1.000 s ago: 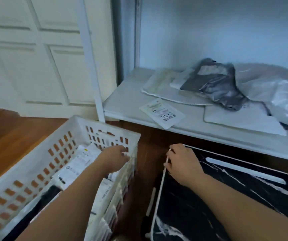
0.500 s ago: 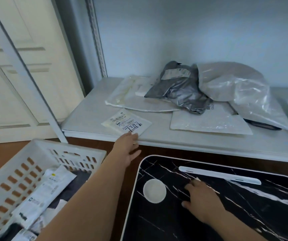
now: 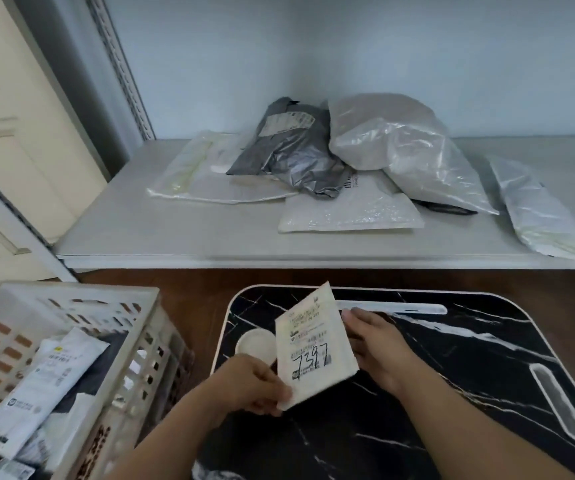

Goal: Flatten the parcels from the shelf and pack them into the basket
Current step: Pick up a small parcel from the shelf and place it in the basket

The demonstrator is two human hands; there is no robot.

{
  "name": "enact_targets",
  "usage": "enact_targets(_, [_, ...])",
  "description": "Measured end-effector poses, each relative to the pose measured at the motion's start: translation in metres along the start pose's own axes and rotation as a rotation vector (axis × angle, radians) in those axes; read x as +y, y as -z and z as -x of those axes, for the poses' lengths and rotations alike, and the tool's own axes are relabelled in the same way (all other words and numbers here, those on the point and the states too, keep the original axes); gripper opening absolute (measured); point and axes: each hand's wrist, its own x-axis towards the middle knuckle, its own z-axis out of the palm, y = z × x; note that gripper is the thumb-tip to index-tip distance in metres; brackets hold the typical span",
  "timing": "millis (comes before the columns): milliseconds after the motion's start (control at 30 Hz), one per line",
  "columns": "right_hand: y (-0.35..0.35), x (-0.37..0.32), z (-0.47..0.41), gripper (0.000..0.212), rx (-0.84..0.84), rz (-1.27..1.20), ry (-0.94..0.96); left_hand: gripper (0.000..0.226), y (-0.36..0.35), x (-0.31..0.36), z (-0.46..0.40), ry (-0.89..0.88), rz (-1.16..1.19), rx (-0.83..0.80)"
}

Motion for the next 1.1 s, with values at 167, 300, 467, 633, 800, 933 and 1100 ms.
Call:
enact_targets(167, [0.021, 0.025, 0.012, 0.042, 0.011, 0.204, -0.104, 0.012, -0.026, -0.011, -0.007, 0.004, -0.244, -0.055])
enact_targets(300, [0.032, 0.053, 0.013, 0.058, 0.148, 0.834, 0.057, 0.021, -0.035, -0.015, -0.017, 0.036, -0.594, -0.029])
enact_targets(467, [0.027, 0.072, 0.003, 0.076, 0.430, 1.491, 0.558, 0.039, -0.051, -0.014, -0.029, -0.279, -0.912, 0.608])
enact_targets(633, [0.040, 0.102, -0.012, 0.080, 0.170, 1.694, 0.736, 0.064, -0.080, -0.042, -0.058, -0.418, -0.999, 0.559])
enact_targets(800, [0.048, 0.106, -0.017, 0.099, 0.114, 1.800, 0.730, 0.069, -0.088, -0.061, -0.074, -0.479, -1.032, 0.559])
enact_targets(933, [0.048, 0.109, -0.019, 0.104, 0.081, 1.830, 0.709, 0.067, -0.090, -0.063, -0.077, -0.490, -1.055, 0.554])
enact_targets(1100, [0.048, 0.105, -0.022, 0.097, 0.023, 1.838, 0.728, 0.061, -0.089, -0.061, -0.083, -0.521, -1.090, 0.514])
